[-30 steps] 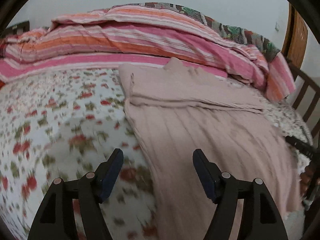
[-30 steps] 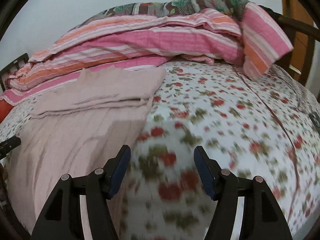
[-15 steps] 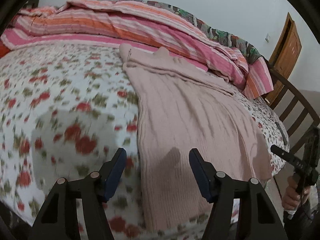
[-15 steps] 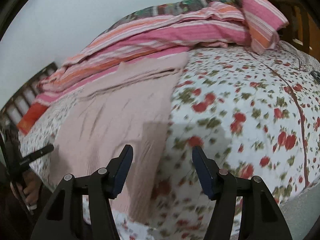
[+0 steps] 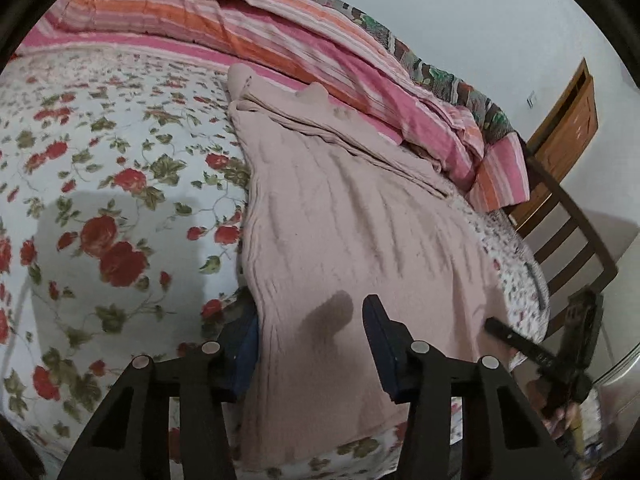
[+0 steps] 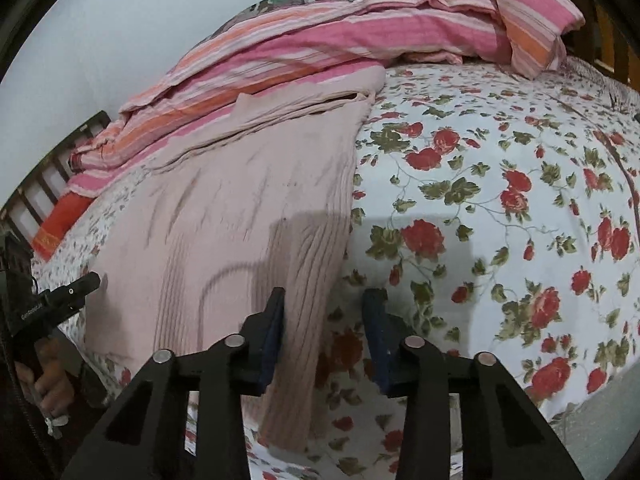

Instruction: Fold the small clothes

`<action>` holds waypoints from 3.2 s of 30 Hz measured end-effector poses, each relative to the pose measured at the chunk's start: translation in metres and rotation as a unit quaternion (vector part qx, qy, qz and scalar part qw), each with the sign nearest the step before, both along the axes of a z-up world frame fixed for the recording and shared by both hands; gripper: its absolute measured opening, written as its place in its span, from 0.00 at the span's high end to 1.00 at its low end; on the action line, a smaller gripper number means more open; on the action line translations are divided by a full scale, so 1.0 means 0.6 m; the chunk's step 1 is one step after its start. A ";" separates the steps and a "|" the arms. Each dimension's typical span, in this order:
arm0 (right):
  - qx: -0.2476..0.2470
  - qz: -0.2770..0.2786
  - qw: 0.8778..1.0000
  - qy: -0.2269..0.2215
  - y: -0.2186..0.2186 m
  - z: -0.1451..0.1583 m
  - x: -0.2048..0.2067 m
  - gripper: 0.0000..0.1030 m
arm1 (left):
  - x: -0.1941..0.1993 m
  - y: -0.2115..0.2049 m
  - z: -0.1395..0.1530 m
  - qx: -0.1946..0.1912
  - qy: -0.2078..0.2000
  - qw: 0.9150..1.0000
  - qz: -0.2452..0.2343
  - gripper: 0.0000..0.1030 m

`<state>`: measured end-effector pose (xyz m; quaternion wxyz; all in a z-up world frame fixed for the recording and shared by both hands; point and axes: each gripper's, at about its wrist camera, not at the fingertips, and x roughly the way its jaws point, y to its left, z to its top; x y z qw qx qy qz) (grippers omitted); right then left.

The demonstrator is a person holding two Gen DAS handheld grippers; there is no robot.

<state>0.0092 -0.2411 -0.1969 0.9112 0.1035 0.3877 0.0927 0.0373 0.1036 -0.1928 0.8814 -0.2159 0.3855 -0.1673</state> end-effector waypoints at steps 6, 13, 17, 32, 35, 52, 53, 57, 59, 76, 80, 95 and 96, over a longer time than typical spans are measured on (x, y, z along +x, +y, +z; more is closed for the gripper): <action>-0.002 0.036 0.999 0.018 0.016 -0.014 -0.024 0.76 | -0.029 0.002 -0.019 -0.026 0.021 0.999 -0.017 0.61; 0.019 0.032 0.999 0.028 0.008 -0.016 -0.031 0.82 | -0.051 -0.005 -0.017 -0.002 0.019 1.000 -0.013 0.87; 0.026 0.032 0.999 0.028 0.008 -0.012 -0.031 0.95 | -0.054 -0.002 0.000 0.002 0.005 1.000 -0.007 0.93; 0.192 0.010 0.979 -0.063 -0.086 0.129 -0.028 0.95 | -0.015 0.067 0.157 -0.118 -0.083 0.989 0.027 0.94; 0.199 0.008 0.977 -0.074 -0.082 0.157 0.001 0.95 | 0.012 0.063 0.174 -0.113 -0.085 0.989 0.032 0.94; 0.222 -0.009 0.973 -0.068 -0.081 0.206 0.254 0.95 | 0.252 0.043 0.189 -0.046 -0.071 0.992 0.093 0.94; 0.222 -0.010 0.973 -0.065 -0.081 0.205 0.267 0.95 | 0.261 0.045 0.188 -0.045 -0.069 0.992 0.094 0.94; 0.219 -0.010 0.974 -0.053 -0.076 0.198 0.329 0.95 | 0.315 0.052 0.173 -0.041 -0.057 0.992 0.104 0.94; 0.219 -0.009 0.975 -0.045 -0.072 0.194 0.357 0.95 | 0.339 0.055 0.165 -0.036 -0.049 0.992 0.110 0.94; 0.191 -0.040 0.980 0.030 -0.058 0.096 0.548 0.90 | 0.520 0.048 0.073 -0.021 0.038 0.993 0.113 0.93; 0.198 -0.052 0.978 0.030 -0.068 0.086 0.555 0.72 | 0.529 0.052 0.063 -0.036 0.054 0.991 0.116 0.64; 0.083 -0.035 0.996 0.024 -0.073 0.116 0.413 0.56 | 0.417 0.070 0.090 0.006 0.042 0.991 0.127 0.37; 0.077 -0.030 0.996 0.024 -0.075 0.117 0.394 0.54 | 0.401 0.069 0.090 0.011 0.042 0.991 0.123 0.37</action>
